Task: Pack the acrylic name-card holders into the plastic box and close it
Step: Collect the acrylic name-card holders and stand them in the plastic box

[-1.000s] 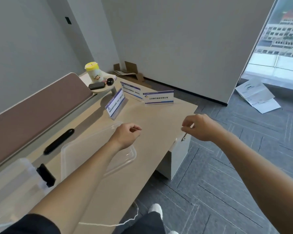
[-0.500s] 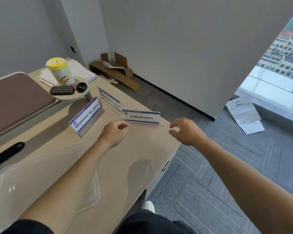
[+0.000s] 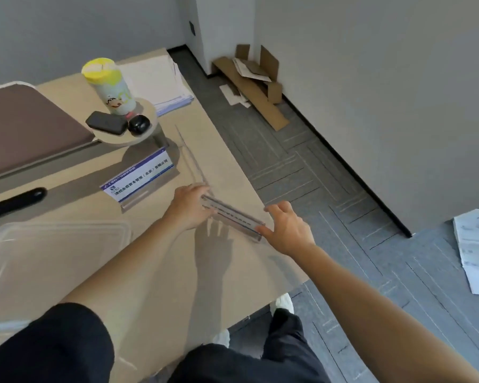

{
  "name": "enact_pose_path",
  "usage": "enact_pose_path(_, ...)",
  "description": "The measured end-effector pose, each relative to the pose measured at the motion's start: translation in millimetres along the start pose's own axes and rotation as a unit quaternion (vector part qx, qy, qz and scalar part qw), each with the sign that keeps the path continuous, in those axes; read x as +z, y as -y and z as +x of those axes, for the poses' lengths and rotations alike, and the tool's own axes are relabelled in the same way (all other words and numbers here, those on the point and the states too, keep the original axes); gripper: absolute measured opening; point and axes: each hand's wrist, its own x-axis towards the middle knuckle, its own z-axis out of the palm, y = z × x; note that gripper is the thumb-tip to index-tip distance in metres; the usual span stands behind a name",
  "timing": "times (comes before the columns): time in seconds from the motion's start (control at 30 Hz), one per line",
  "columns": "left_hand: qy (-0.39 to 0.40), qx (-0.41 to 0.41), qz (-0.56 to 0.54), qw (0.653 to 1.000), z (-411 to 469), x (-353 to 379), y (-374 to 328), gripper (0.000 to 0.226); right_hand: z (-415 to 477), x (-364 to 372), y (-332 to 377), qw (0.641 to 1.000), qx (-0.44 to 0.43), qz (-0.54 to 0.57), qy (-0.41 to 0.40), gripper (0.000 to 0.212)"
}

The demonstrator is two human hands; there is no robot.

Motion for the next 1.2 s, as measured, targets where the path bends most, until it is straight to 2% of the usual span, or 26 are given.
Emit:
enact_pose_path(0.07, 0.023, -0.015, 0.064, 0.998, 8.6, 9.6, 2.1, 0.054, 19.2, 2.4, -10.8, 0.998, -0.043, -0.009, 0.037, 0.047)
enact_pose_path(0.13, 0.0, -0.031, 0.096, 0.995, 7.7, 13.8, 0.8, 0.041, 33.9, -1.5, -16.9, 0.99, -0.107, -0.068, 0.058, 0.033)
enact_pose_path(0.2, -0.03, -0.066, 0.081, 0.994, -3.7, 15.3, -8.5, 0.03, 45.0, -7.3, -23.1, 0.978, -0.159, -0.123, 0.048, 0.025)
enact_pose_path(0.3, -0.035, -0.113, 0.041, 0.992, -27.7, 24.3, -19.7, 0.028, 63.4, -15.9, -29.6, 0.978, -0.169, -0.12, 0.038, 0.02)
enact_pose_path(0.4, -0.014, -0.169, 0.006, 0.986, -52.9, 34.2, -27.2, 0.029, 91.2, -26.4, -21.2, 0.986, -0.145, -0.069, 0.042, 0.026)
enact_pose_path(0.5, -0.014, -0.225, -0.057, 0.973, -72.9, 50.9, -36.4, 0.025, 114.7, -29.8, -5.1, 0.993, -0.101, 0.015, 0.06, 0.044)
enact_pose_path(0.57, -0.046, -0.266, -0.111, 0.956, -83.7, 65.5, -45.7, 0.026, 118.2, -24.0, 4.8, 0.984, -0.063, 0.14, 0.091, 0.058)
enact_pose_path(0.6, -0.063, -0.273, -0.118, 0.953, -86.4, 72.0, -49.8, 0.028, 115.9, -21.7, 10.3, 0.967, -0.048, 0.218, 0.124, 0.065)
enact_pose_path(0.67, -0.07, -0.261, -0.153, 0.951, -89.9, 80.1, -56.9, 0.041, 111.0, -14.3, 20.2, 0.929, -0.047, 0.309, 0.196, 0.079)
enact_pose_path(0.73, -0.016, -0.206, -0.25, 0.946, -93.1, 80.7, -62.5, 0.072, 112.3, -4.7, 27.2, 0.921, -0.089, 0.292, 0.242, 0.085)
enact_pose_path(0.8, 0.039, -0.158, -0.276, 0.947, -96.5, 82.7, -61.9, 0.092, 116.9, 4.1, 31.9, 0.921, -0.113, 0.27, 0.257, 0.081)
enact_pose_path(0.93, 0.032, -0.149, -0.207, 0.966, -101.1, 92.6, -60.9, 0.081, 116.7, 11.1, 38.2, 0.898, -0.117, 0.319, 0.281, 0.065)
enact_pose_path(1.07, -0.006, -0.163, -0.202, 0.966, -111.0, 88.2, -59.5, 0.071, 115.6, 9.3, 46.7, 0.903, -0.146, 0.316, 0.25, 0.057)
enact_pose_path(1.2, -0.071, -0.151, -0.199, 0.966, -129.7, 66.9, -51.7, 0.073, 100.4, -3.1, 71.0, 0.898, -0.171, 0.348, 0.21, 0.065)
